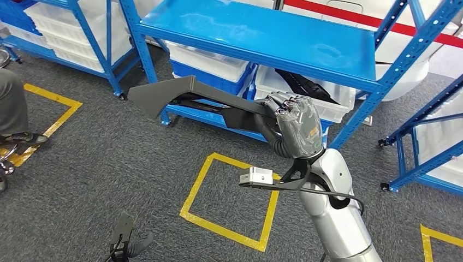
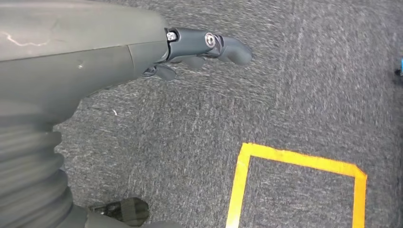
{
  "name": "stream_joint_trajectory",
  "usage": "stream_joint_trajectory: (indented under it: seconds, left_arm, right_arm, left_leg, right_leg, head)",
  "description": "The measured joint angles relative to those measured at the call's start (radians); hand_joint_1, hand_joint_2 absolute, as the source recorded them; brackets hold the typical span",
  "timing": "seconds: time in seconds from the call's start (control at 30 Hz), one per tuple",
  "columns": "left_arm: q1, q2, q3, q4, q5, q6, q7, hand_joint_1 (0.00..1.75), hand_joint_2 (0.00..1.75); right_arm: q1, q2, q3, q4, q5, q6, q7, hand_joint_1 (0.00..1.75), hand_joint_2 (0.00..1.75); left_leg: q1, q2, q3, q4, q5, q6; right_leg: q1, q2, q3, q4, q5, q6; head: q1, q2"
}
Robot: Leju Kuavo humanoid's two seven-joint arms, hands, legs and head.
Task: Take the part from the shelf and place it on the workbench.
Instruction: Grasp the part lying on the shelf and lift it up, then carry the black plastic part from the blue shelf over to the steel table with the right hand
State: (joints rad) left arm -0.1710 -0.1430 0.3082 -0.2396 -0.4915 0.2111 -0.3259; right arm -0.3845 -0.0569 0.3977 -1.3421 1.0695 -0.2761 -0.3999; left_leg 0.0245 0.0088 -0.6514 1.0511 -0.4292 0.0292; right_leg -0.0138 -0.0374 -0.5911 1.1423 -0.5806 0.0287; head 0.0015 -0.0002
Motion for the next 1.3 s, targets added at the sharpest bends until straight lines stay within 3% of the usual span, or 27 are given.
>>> stream_joint_trajectory:
  seconds: [0.07, 0.1, 0.13, 0.2, 0.27, 0.3, 0.37, 0.43, 0.5, 0.57, 0.63, 0.67, 0.73, 0.8, 0.83, 0.9, 0.97, 1.03, 1.1, 1.13, 1.17, 1.2, 1.27, 1.3]
  left_arm:
    - [0.000, -0.001, 0.001, 0.000, 0.000, 0.000, 0.000, 0.00, 1.75]
    - [0.001, -0.001, 0.001, 0.000, -0.001, 0.000, 0.001, 0.00, 1.75]
    - [0.002, -0.001, 0.001, 0.000, -0.001, 0.000, 0.001, 0.00, 1.75]
    - [0.003, -0.001, 0.002, 0.000, -0.001, 0.000, 0.001, 0.00, 1.75]
    - [0.003, -0.002, 0.003, 0.000, -0.001, 0.000, 0.002, 0.00, 1.75]
    - [0.003, -0.002, 0.003, 0.000, -0.001, -0.001, 0.002, 0.00, 1.75]
    - [0.005, -0.002, 0.004, 0.000, -0.001, -0.002, 0.004, 0.00, 1.75]
    - [0.008, -0.001, 0.004, 0.000, -0.001, -0.001, 0.005, 0.00, 1.75]
    - [0.008, 0.001, 0.004, 0.000, -0.005, 0.000, 0.006, 0.00, 1.75]
    - [0.007, 0.001, 0.004, 0.000, -0.010, 0.001, 0.007, 0.00, 1.75]
    - [0.009, 0.001, 0.004, 0.000, -0.013, 0.000, 0.008, 0.00, 1.75]
    - [0.009, 0.002, 0.004, 0.000, -0.014, 0.000, 0.009, 0.00, 1.75]
    - [0.007, 0.003, 0.004, -0.001, -0.017, 0.000, 0.012, 0.00, 1.75]
    - [0.004, 0.004, 0.004, -0.002, -0.019, 0.000, 0.014, 0.00, 1.75]
    - [0.003, 0.003, 0.004, -0.002, -0.019, 0.000, 0.016, 0.00, 1.75]
    - [0.005, 0.004, 0.004, -0.002, -0.020, 0.000, 0.018, 0.00, 1.75]
    - [0.005, 0.004, 0.005, -0.002, -0.020, 0.000, 0.019, 0.00, 1.75]
    - [0.004, 0.004, 0.007, -0.003, -0.020, 0.001, 0.019, 0.00, 1.75]
    - [0.006, 0.004, 0.008, -0.003, -0.020, 0.002, 0.019, 0.00, 1.75]
    - [0.009, 0.005, 0.010, -0.003, -0.020, 0.002, 0.019, 0.00, 1.75]
    - [0.011, 0.005, 0.011, -0.003, -0.019, 0.003, 0.019, 0.00, 1.75]
    - [0.013, 0.006, 0.013, -0.003, -0.018, 0.004, 0.019, 0.00, 1.75]
    - [0.013, 0.001, 0.017, -0.002, -0.015, 0.007, 0.019, 0.00, 1.75]
    - [0.013, -0.002, 0.019, -0.002, -0.014, 0.008, 0.018, 0.00, 1.75]
  right_arm:
    - [0.003, -0.003, 0.003, 0.003, 0.003, 0.000, 0.000, 1.66, 1.75]
    - [0.004, -0.005, 0.004, 0.004, 0.004, 0.000, 0.000, 1.66, 1.75]
    - [0.004, -0.006, 0.006, 0.006, 0.004, 0.000, 0.000, 1.66, 1.75]
    - [0.002, -0.007, 0.007, 0.006, 0.005, 0.000, 0.000, 1.66, 1.75]
    - [-0.002, -0.007, 0.008, 0.007, 0.005, 0.000, 0.000, 1.66, 1.75]
    - [-0.003, -0.007, 0.008, 0.007, 0.005, 0.000, 0.000, 1.66, 1.75]
    - [-0.005, -0.007, 0.010, 0.007, 0.005, 0.000, 0.000, 1.66, 1.75]
    - [-0.006, -0.004, 0.012, 0.008, 0.005, 0.000, 0.000, 1.66, 1.75]
    - [-0.007, -0.002, 0.013, 0.009, 0.007, 0.000, 0.003, 1.66, 1.75]
    - [-0.004, -0.003, 0.014, 0.011, 0.009, 0.000, 0.008, 1.66, 1.75]
    - [0.000, -0.004, 0.016, 0.014, 0.012, -0.002, 0.010, 1.66, 1.75]
    - [0.002, -0.004, 0.016, 0.014, 0.013, -0.002, 0.011, 1.66, 1.75]
    - [0.003, -0.005, 0.018, 0.015, 0.014, -0.003, 0.012, 1.66, 1.75]
    - [0.003, -0.007, 0.019, 0.015, 0.016, -0.005, 0.014, 1.66, 1.75]
    - [0.003, -0.008, 0.020, 0.015, 0.017, -0.006, 0.015, 1.66, 1.75]
    - [0.003, -0.009, 0.022, 0.014, 0.021, -0.009, 0.017, 1.66, 1.75]
    - [0.005, -0.009, 0.025, 0.014, 0.024, -0.010, 0.020, 1.66, 1.75]
    - [0.010, -0.012, 0.025, 0.013, 0.025, -0.012, 0.023, 1.66, 1.75]
    - [0.020, -0.015, 0.027, 0.013, 0.027, -0.013, 0.024, 1.66, 1.75]
    - [0.024, -0.016, 0.028, 0.013, 0.030, -0.013, 0.025, 1.66, 1.75]
    - [0.026, -0.016, 0.030, 0.013, 0.033, -0.013, 0.025, 1.66, 1.75]
    - [0.026, -0.015, 0.031, 0.012, 0.036, -0.013, 0.026, 1.66, 1.75]
    - [0.020, -0.013, 0.034, 0.007, 0.039, -0.013, 0.026, 1.66, 1.75]
    - [0.014, -0.011, 0.036, 0.005, 0.040, -0.013, 0.026, 1.66, 1.75]
  left_leg:
    - [-0.002, -0.023, -0.013, 0.000, 0.009, 0.010]
    - [-0.003, -0.035, -0.018, 0.000, 0.014, 0.012]
    - [-0.005, -0.048, -0.024, 0.000, 0.019, 0.012]
    - [-0.006, -0.071, -0.030, 0.000, 0.029, 0.009]
    - [-0.007, -0.089, -0.036, 0.000, 0.040, -0.001]
    - [-0.006, -0.096, -0.039, -0.001, 0.045, -0.007]
    - [-0.005, -0.110, -0.042, -0.006, 0.055, -0.022]
    - [-0.005, -0.092, -0.053, 0.006, 0.045, -0.031]
    - [-0.005, -0.046, -0.086, 0.083, -0.015, -0.037]
    - [-0.003, -0.022, -0.126, 0.201, -0.084, -0.045]
    - [0.001, -0.013, -0.128, 0.242, -0.096, -0.053]
    - [0.005, -0.005, -0.103, 0.213, -0.079, -0.057]
    - [0.009, 0.038, -0.030, 0.102, -0.036, -0.065]
    - [0.007, 0.069, 0.009, 0.028, -0.018, -0.057]
    - [0.003, 0.068, 0.009, 0.019, -0.019, -0.049]
    - [-0.002, 0.044, 0.002, 0.016, -0.014, -0.030]
    - [-0.004, 0.020, -0.002, 0.013, -0.006, -0.013]
    - [-0.003, -0.004, -0.008, 0.009, 0.001, 0.000]
    - [-0.004, -0.029, -0.014, 0.008, 0.007, 0.008]
    - [-0.006, -0.043, -0.017, 0.008, 0.010, 0.011]
    - [-0.009, -0.056, -0.018, 0.008, 0.013, 0.012]
    - [-0.012, -0.068, -0.017, 0.007, 0.016, 0.013]
    - [-0.010, -0.088, -0.019, 0.006, 0.023, 0.010]
    - [-0.008, -0.097, -0.023, 0.005, 0.027, 0.006]
  right_leg:
    - [0.000, 0.027, -0.058, 0.126, -0.048, -0.001]
    - [0.000, 0.032, -0.070, 0.154, -0.054, 0.002]
    - [0.001, 0.035, -0.063, 0.144, -0.044, 0.007]
    - [0.001, 0.052, 0.001, 0.022, 0.005, 0.013]
    - [0.007, 0.080, 0.055, -0.092, 0.041, 0.007]
    - [0.012, 0.087, 0.064, -0.116, 0.047, 0.001]
    - [0.021, 0.077, 0.063, -0.121, 0.054, -0.010]
    - [0.008, 0.059, 0.067, -0.129, 0.070, -0.021]
    - [-0.005, 0.038, 0.065, -0.136, 0.084, -0.034]
    - [-0.001, 0.014, 0.058, -0.136, 0.088, -0.039]
    - [0.000, -0.011, 0.054, -0.135, 0.089, -0.039]
    - [-0.001, -0.023, 0.054, -0.134, 0.089, -0.038]
    - [0.003, -0.042, 0.052, -0.128, 0.085, -0.031]
    - [0.015, -0.058, 0.049, -0.120, 0.079, -0.021]
    - [0.021, -0.067, 0.048, -0.118, 0.079, -0.017]
    - [0.022, -0.082, 0.046, -0.115, 0.075, -0.009]
    - [0.015, -0.051, 0.028, -0.075, 0.046, -0.005]
    - [0.009, 0.005, -0.022, 0.037, -0.009, -0.011]
    - [0.010, 0.028, -0.075, 0.151, -0.047, -0.014]
    - [0.013, 0.032, -0.081, 0.163, -0.046, -0.014]
    - [0.018, 0.037, -0.067, 0.136, -0.030, -0.014]
    - [0.026, 0.045, -0.036, 0.076, -0.003, -0.017]
    - [0.045, 0.079, 0.031, -0.061, 0.049, -0.037]
    - [0.053, 0.091, 0.048, -0.104, 0.063, -0.047]
  head:
    - [0.002, 0.000]
    - [0.002, 0.000]
    - [0.002, 0.000]
    - [0.002, 0.000]
    - [0.001, 0.000]
    - [0.001, 0.000]
    - [0.002, 0.000]
    - [-0.002, 0.000]
    - [-0.009, 0.000]
    - [-0.011, 0.000]
    - [-0.011, 0.000]
    - [-0.011, 0.000]
    - [-0.013, 0.000]
    - [-0.010, 0.000]
    - [-0.007, 0.000]
    - [0.000, 0.000]
    - [0.001, 0.000]
    - [0.003, 0.000]
    - [0.006, 0.000]
    - [0.007, 0.000]
    - [0.007, 0.000]
    - [0.007, 0.000]
    - [0.004, 0.000]
    - [0.005, 0.000]
